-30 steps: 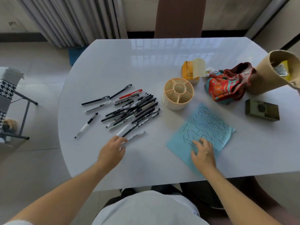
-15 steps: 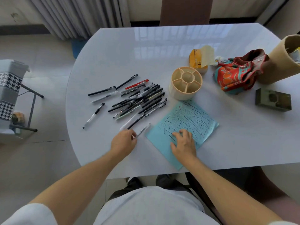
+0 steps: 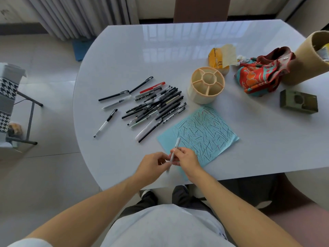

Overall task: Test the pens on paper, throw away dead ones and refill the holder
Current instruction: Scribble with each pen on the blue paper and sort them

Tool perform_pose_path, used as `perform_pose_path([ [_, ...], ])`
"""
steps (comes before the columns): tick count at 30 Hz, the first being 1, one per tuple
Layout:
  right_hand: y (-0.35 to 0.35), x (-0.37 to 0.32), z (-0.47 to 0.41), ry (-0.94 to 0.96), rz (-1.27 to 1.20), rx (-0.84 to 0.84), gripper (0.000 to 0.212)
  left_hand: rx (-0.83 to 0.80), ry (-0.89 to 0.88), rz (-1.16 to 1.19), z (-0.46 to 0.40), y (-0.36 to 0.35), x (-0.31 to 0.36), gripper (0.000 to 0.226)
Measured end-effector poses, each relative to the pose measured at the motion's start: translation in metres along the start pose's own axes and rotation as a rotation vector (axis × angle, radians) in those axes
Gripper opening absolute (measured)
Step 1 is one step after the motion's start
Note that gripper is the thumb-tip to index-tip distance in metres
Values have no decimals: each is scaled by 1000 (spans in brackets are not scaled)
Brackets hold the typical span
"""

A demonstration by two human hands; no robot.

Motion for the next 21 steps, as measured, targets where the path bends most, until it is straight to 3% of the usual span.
perform_pose_path([
  [2, 3, -5, 2, 31, 4, -19, 17, 55, -3, 13, 1, 3, 2, 12],
  [5, 7, -18, 8, 119, 292, -70, 14, 132, 34, 230, -4, 15, 1, 13],
  [7, 4, -27, 13, 196, 545, -132, 14, 54, 33, 441, -11, 11, 7, 18],
  [9, -1, -32, 19, 244, 708, -213, 15, -49, 44, 499, -16, 7, 14, 14],
  [13, 2, -40, 26, 238, 736, -278, 19, -176, 83, 523, -17, 4, 17, 21],
  [21, 9, -52, 23, 60, 700, -417, 24, -95, 79, 642, -13, 1, 24, 25],
])
Point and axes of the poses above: each hand's wrist, its own z-axis away from the middle knuckle, its own y-axis out of the back of the hand, x = y × z, the point moved 9 cm from there along -z, towards the middle knuckle, and after that the axes turned 11 degrees about -x, right-handed, at the moved point
